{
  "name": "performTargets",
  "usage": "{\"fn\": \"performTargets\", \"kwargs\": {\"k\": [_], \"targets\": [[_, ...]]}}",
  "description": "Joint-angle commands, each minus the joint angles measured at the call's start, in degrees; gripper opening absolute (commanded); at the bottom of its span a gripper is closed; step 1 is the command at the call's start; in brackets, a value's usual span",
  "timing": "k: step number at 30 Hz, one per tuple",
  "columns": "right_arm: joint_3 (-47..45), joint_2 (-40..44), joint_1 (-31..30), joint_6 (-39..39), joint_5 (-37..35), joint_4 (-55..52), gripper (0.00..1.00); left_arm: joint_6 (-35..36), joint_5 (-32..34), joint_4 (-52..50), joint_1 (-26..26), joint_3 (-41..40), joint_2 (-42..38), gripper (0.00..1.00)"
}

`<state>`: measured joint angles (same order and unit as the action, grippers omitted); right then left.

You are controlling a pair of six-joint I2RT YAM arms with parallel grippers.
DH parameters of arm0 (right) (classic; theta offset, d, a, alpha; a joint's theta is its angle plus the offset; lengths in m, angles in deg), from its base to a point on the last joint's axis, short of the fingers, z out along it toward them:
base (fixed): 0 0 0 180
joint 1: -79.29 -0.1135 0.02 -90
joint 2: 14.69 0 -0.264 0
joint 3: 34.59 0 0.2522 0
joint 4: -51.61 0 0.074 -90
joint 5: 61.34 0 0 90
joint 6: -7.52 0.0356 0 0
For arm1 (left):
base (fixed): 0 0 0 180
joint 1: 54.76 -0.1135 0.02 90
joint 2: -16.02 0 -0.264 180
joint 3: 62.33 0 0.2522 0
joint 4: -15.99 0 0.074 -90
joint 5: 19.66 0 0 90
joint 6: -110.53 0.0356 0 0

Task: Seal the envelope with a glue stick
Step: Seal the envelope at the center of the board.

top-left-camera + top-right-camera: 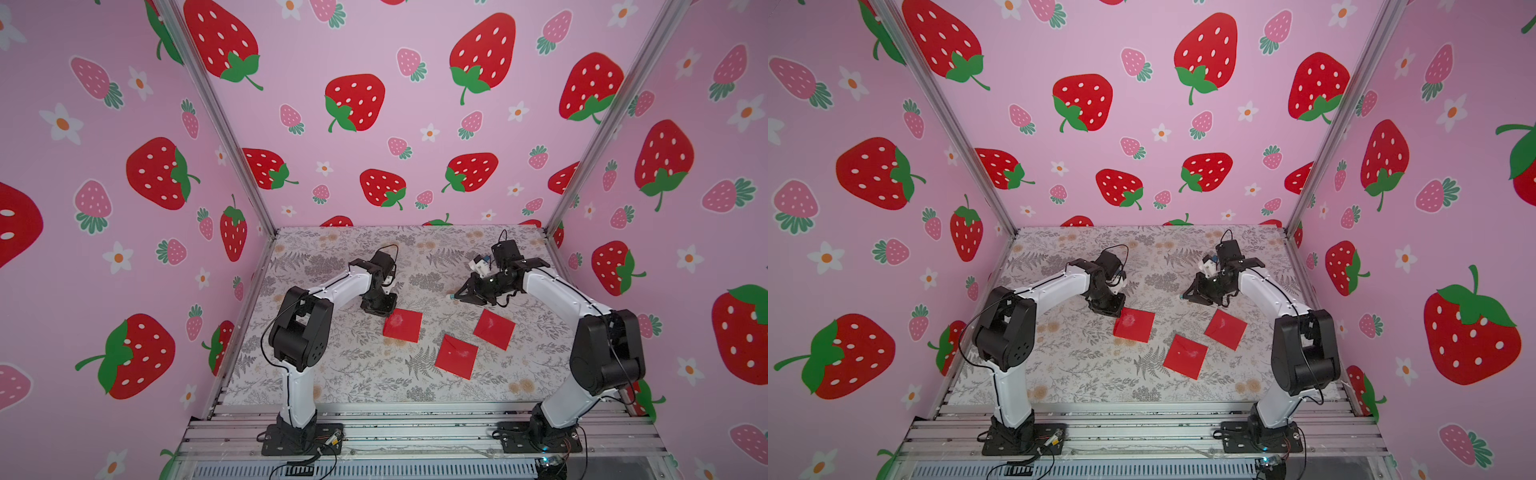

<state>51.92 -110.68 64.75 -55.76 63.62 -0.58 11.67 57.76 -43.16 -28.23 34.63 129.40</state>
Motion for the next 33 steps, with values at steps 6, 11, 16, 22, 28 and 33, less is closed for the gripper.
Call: {"fn": "performTargets", "kwargs": {"k": [6,11,16,22,28,33], "targets": [[0.88,1.02,0.35,-0.86,0.02,-1.64,0.00,0.38,0.30,-0.22,0.06,1.30,-0.20,0.00],[1.15,0.89,0.38,-1.03,-0.24,-2.15,0.00,2.01,4.31,-2.99,-0.75,0.77,-2.62,0.00],[1.39,0.69,0.38,-1.23,-0.51,-2.40,0.00,3.67,8.86,-5.65,-1.30,1.17,-3.22,0.00],[1.67,0.48,0.33,-1.31,-0.99,-2.68,0.00,2.85,6.56,-5.04,0.04,2.74,-1.28,0.01],[1.89,0.79,0.32,-1.67,-1.13,-3.26,0.00,2.01,6.05,-5.24,3.03,5.24,1.73,0.05],[1.51,0.80,0.31,-1.41,-0.83,-3.07,0.00,1.15,5.74,-4.80,4.91,6.06,3.50,0.11]]}}
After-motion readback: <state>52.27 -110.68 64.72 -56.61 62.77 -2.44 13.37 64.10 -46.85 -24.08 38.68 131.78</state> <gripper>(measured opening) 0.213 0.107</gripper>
